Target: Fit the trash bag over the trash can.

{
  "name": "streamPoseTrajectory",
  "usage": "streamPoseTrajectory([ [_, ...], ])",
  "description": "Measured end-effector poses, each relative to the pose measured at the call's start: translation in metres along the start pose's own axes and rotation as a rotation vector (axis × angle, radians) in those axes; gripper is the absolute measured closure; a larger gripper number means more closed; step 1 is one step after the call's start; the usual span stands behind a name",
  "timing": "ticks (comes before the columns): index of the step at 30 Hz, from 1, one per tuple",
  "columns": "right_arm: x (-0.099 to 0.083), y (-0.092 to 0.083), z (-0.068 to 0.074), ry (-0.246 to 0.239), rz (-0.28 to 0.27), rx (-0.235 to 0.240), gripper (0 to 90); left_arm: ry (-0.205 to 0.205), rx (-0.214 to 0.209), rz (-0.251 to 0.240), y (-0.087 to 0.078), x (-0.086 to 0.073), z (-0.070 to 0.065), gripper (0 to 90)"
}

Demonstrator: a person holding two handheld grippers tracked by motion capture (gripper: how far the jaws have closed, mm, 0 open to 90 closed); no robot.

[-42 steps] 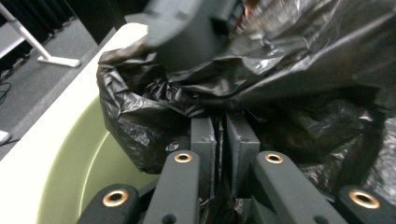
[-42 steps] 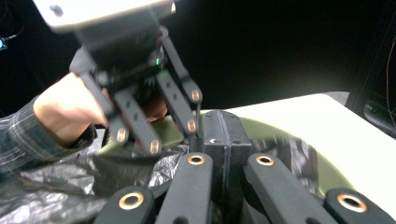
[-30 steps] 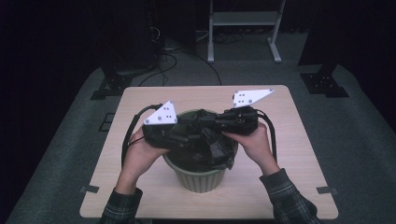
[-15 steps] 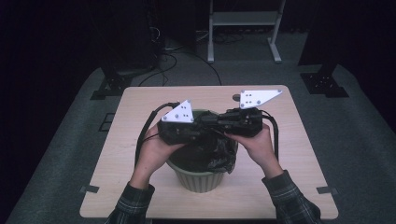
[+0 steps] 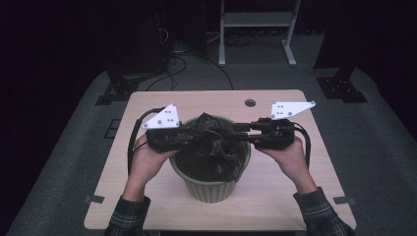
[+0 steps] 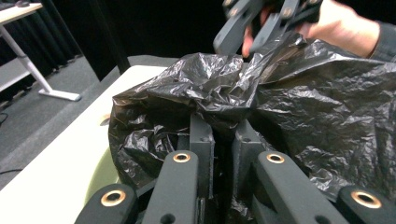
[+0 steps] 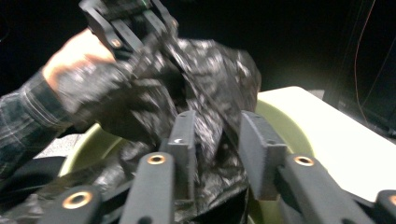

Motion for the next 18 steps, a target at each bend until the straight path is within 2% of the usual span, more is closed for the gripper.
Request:
streamPoseTrajectory([
  [2,-0.004,0.006,-0.001,0.005,0.027,-0.005,65.5,-0.004,-0.001,-0.006,-0.001,0.001,-0.001,82.1],
  [3,-0.006,0.01,-0.001,0.004,0.038,-0.002,70.0,0.0,-0.001,-0.008,-0.002,0.001,-0.001,82.1],
  [4,-0.007,0.012,-0.001,0.002,0.052,0.001,81.7,-0.003,-0.003,-0.01,-0.003,0.001,-0.001,82.4],
  [5,-0.009,0.014,0.0,-0.009,0.066,0.002,88.7,-0.006,-0.006,-0.012,-0.004,0.0,-0.002,82.9],
  [9,-0.007,0.014,-0.01,-0.006,0.055,-0.07,90.0,-0.019,0.004,-0.006,-0.011,-0.008,0.001,85.6],
  [12,-0.008,0.007,-0.022,0.001,0.048,-0.126,90.0,-0.032,0.035,-0.006,-0.02,-0.015,0.005,86.5],
  [18,-0.012,-0.015,-0.028,0.002,0.02,-0.172,90.0,-0.061,0.096,-0.006,-0.043,-0.033,0.016,87.7],
])
Point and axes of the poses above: each handheld gripper's, and its own axes: y roughly forward along the jaws, x roughly out of its top, z roughly to its left, the point moved 7 cm from there along y, roughly forward along the jaws, and after that the axes turned 1 degree about y, right-handed, at the moved point
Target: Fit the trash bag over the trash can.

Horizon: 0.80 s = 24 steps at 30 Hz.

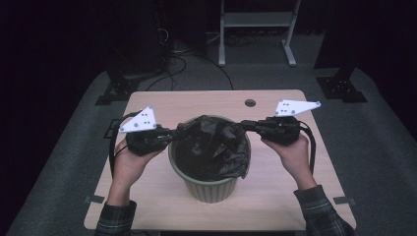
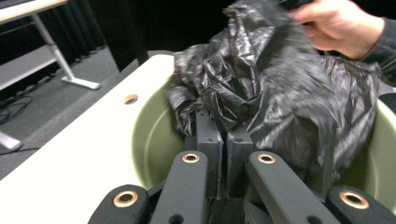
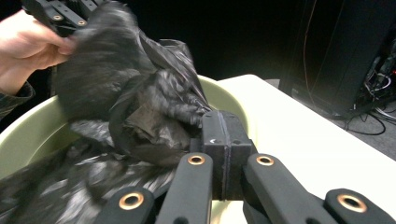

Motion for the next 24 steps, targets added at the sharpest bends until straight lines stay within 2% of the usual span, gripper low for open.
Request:
streamPoseTrajectory([
  [5,-0.001,-0.022,-0.001,-0.007,-0.02,-0.022,90.0,-0.013,0.032,-0.007,-0.016,-0.008,0.002,87.9],
  [9,-0.007,-0.038,0.006,-0.027,-0.01,-0.03,90.0,-0.029,0.059,-0.004,-0.029,-0.02,0.002,87.9],
  [11,-0.013,-0.044,0.011,-0.025,-0.011,-0.01,90.0,-0.048,0.038,-0.02,-0.033,-0.027,-0.001,87.9],
  [13,-0.019,-0.045,0.019,-0.029,-0.007,0.01,90.0,-0.045,0.046,-0.003,-0.032,-0.034,-0.004,87.6],
  [15,-0.023,-0.043,0.027,-0.048,0.012,0.002,90.0,-0.051,0.066,0.002,-0.032,-0.039,-0.003,77.1],
  [16,-0.025,-0.042,0.03,-0.056,0.017,0.005,90.0,-0.058,0.06,-0.005,-0.033,-0.039,-0.004,73.0],
  [17,-0.025,-0.042,0.031,-0.056,0.016,0.01,90.0,-0.065,0.056,-0.022,-0.034,-0.038,-0.003,69.3],
  [20,-0.026,-0.04,0.031,-0.046,0.014,0.021,90.0,-0.086,0.066,-0.062,-0.042,-0.03,0.0,49.0],
  [23,-0.027,-0.038,0.03,-0.042,0.02,0.026,90.0,-0.091,0.078,-0.08,-0.047,-0.025,0.0,39.7],
  [24,-0.027,-0.037,0.03,-0.042,0.018,0.027,90.0,-0.076,0.085,-0.095,-0.053,-0.017,0.0,38.8],
])
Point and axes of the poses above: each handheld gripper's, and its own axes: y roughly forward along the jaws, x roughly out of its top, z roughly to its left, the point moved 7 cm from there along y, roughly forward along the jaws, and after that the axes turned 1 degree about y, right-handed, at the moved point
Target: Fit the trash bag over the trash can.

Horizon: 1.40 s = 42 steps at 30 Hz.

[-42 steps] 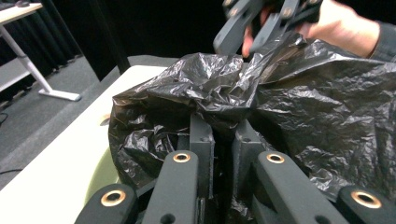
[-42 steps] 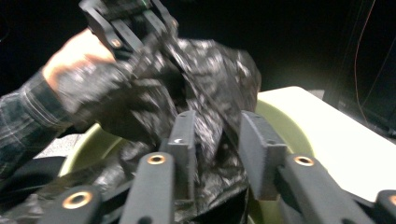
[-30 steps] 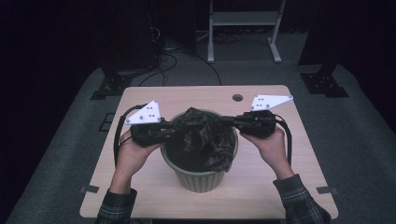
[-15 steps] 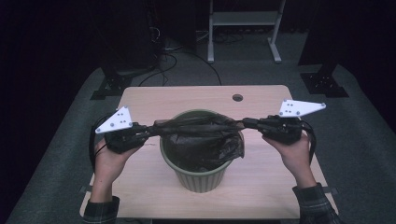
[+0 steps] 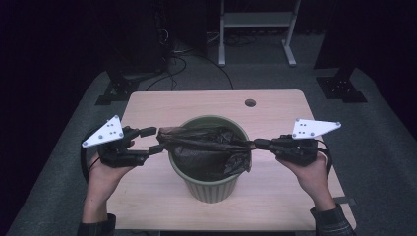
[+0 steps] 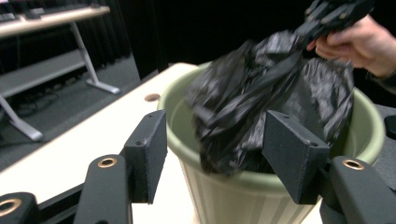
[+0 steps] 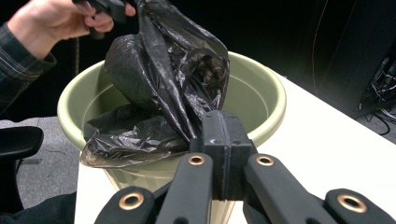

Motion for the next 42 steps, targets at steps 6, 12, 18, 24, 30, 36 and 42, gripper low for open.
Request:
streamPoseTrajectory([
  [6,0.001,0.005,0.002,-0.008,-0.003,0.011,90.0,0.049,0.004,-0.031,0.002,0.03,-0.002,37.8],
  [12,0.003,0.006,0.004,-0.011,-0.004,0.019,90.0,0.086,-0.032,0.007,0.038,0.051,-0.003,38.0],
  [18,0.004,0.005,0.003,-0.01,-0.014,0.026,90.0,0.092,-0.057,0.072,0.074,0.048,-0.003,40.4],
  [24,0.008,0.001,0.003,-0.011,-0.03,0.026,90.0,0.083,-0.085,0.159,0.093,0.031,-0.003,65.4],
  [30,0.009,0.0,0.003,-0.012,-0.032,0.029,90.0,0.061,-0.059,0.193,0.086,0.022,0.004,89.9],
  [36,0.006,-0.012,0.007,-0.023,-0.025,0.01,90.0,0.03,-0.007,0.149,0.055,0.016,0.015,89.9],
  [42,-0.002,-0.025,0.012,-0.021,-0.01,-0.011,90.0,0.015,0.041,0.127,0.025,0.005,0.02,89.8],
])
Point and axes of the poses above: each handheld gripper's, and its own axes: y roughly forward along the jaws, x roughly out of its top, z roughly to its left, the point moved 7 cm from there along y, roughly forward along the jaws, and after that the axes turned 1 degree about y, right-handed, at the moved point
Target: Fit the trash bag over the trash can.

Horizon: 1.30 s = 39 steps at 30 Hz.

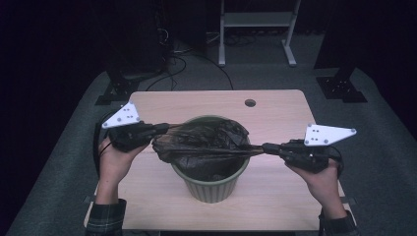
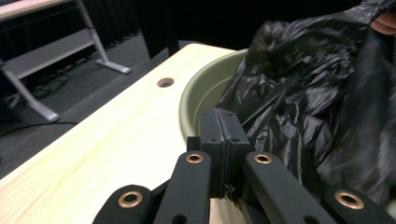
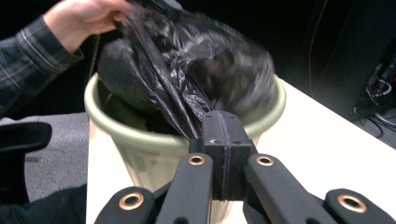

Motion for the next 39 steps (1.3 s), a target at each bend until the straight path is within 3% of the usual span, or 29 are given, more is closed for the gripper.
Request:
streamPoseTrajectory([
  [6,-0.028,-0.011,0.002,0.037,0.051,-0.019,90.0,-0.033,0.029,-0.022,-0.018,-0.021,-0.002,89.9],
  [9,-0.044,-0.012,0.005,0.072,0.058,0.009,90.0,-0.036,0.013,-0.011,-0.016,-0.03,-0.008,89.9],
  [13,-0.05,-0.009,0.007,0.06,0.083,0.005,86.0,-0.026,0.003,0.002,-0.012,-0.032,-0.012,89.8],
  [15,-0.041,-0.014,0.003,0.074,0.059,-0.005,77.2,-0.028,0.0,-0.005,-0.012,-0.031,-0.012,87.1],
  [16,-0.041,-0.014,0.003,0.074,0.059,-0.005,77.2,-0.03,-0.001,-0.011,-0.013,-0.029,-0.011,87.1],
  [20,-0.019,-0.027,-0.004,0.061,0.035,-0.037,70.9,-0.03,0.011,-0.045,-0.016,-0.021,-0.008,62.0],
  [21,-0.005,-0.028,-0.004,0.046,0.016,-0.035,67.5,-0.031,0.012,-0.055,-0.017,-0.015,-0.008,54.6],
  [22,-0.005,-0.028,-0.004,0.046,0.016,-0.035,67.5,-0.031,0.012,-0.055,-0.017,-0.015,-0.008,52.0],
  [24,0.014,-0.023,-0.004,0.028,0.004,-0.033,62.9,-0.02,0.012,-0.062,-0.016,-0.008,-0.009,48.3],
  [29,0.033,-0.006,-0.001,0.011,0.003,-0.005,59.2,0.007,-0.005,-0.047,-0.007,0.01,-0.007,46.0],
  [32,0.047,0.02,-0.004,0.027,0.031,0.037,57.0,0.016,-0.022,-0.022,0.01,0.021,-0.003,45.3],
  [39,0.056,0.052,-0.01,0.042,0.057,0.072,55.7,0.007,-0.053,0.034,0.04,0.025,0.001,43.6],
])
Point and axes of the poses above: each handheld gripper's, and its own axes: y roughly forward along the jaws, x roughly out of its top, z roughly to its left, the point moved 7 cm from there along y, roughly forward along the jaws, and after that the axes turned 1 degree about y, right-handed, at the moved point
